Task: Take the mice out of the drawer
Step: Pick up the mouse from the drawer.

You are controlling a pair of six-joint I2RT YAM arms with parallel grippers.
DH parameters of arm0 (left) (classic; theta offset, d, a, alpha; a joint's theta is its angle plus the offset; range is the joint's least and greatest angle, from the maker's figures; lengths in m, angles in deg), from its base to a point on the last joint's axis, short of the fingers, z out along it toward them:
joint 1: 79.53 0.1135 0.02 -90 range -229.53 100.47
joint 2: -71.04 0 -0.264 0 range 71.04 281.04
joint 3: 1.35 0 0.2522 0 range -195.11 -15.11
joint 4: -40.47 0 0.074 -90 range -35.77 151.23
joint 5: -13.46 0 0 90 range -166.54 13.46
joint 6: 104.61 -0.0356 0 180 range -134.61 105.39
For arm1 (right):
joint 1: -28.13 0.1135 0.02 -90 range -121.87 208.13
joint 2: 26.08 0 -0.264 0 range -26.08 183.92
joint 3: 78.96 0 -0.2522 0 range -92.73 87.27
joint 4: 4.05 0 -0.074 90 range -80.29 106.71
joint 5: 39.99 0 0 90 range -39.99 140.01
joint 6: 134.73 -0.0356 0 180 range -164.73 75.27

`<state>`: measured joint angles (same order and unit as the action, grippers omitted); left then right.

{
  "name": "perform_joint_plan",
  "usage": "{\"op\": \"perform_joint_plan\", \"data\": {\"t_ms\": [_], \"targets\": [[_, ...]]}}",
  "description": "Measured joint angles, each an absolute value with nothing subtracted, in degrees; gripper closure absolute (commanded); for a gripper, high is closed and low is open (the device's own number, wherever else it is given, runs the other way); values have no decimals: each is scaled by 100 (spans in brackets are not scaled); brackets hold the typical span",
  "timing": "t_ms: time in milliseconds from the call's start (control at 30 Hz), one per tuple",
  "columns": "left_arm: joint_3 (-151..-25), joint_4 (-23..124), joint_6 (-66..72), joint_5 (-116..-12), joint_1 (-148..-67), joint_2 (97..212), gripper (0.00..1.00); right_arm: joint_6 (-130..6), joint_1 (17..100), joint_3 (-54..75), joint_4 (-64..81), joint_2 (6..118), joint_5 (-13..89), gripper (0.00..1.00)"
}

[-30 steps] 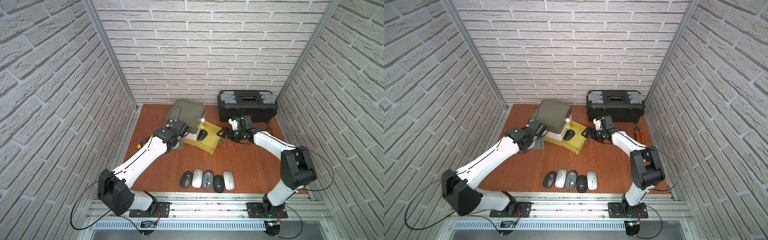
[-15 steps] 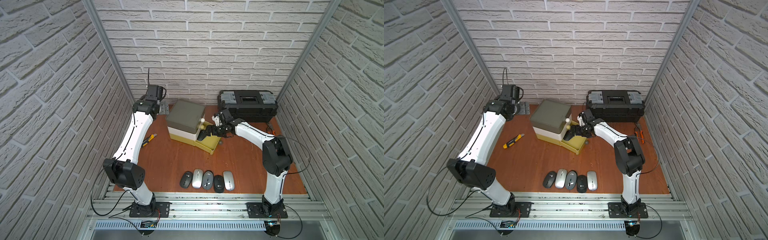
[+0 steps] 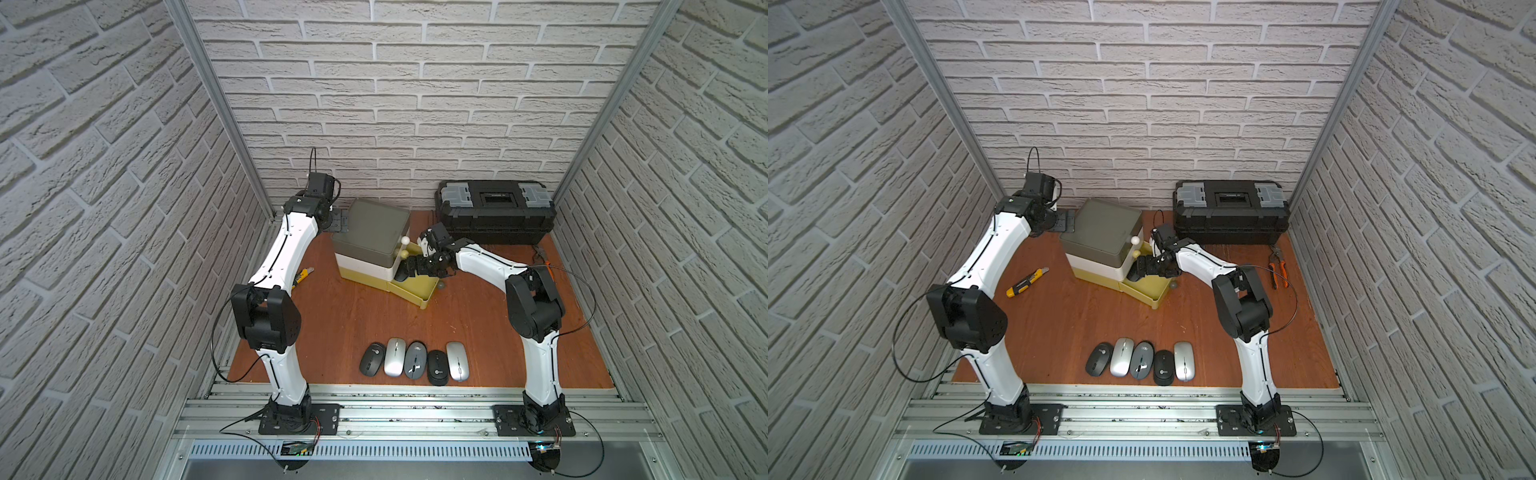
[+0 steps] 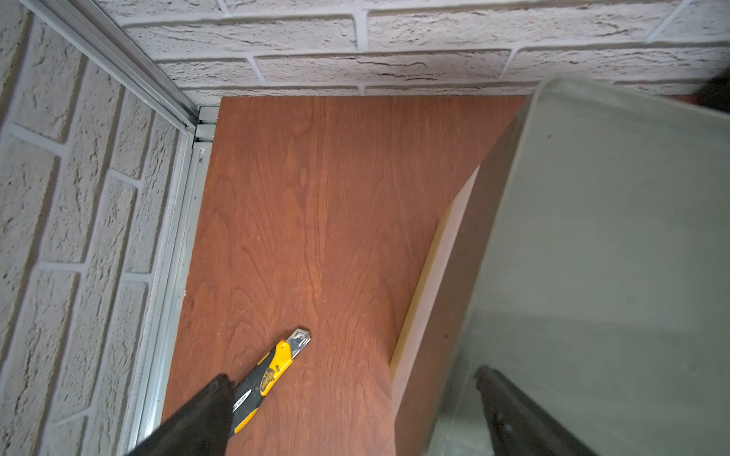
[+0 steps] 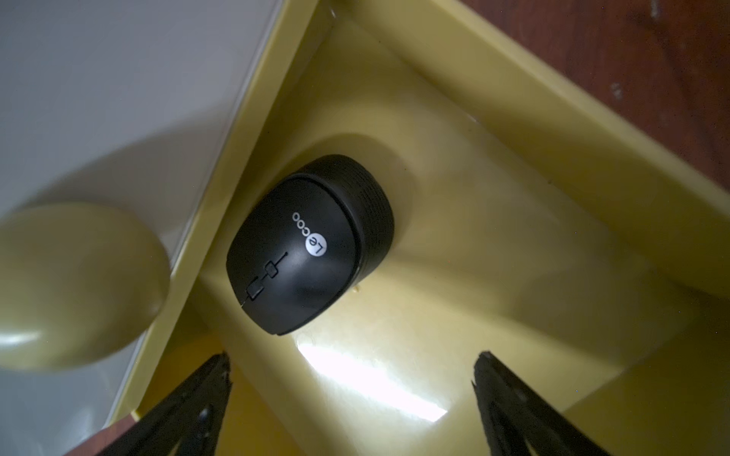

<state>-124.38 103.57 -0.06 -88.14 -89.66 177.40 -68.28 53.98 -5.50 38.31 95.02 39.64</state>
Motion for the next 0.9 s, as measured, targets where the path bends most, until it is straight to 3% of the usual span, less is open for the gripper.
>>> {"op": "perform_joint_plan", "data": {"t_ms": [433, 900], "targets": [[-12124, 9985, 105, -8521, -8964, 17738, 2, -7261, 5695, -670, 3453, 9847, 4451, 2], [-11804, 9618, 214, -8416, -8964, 17613, 2, -7884, 6200, -985, 3595, 10110, 5824, 0]]}}
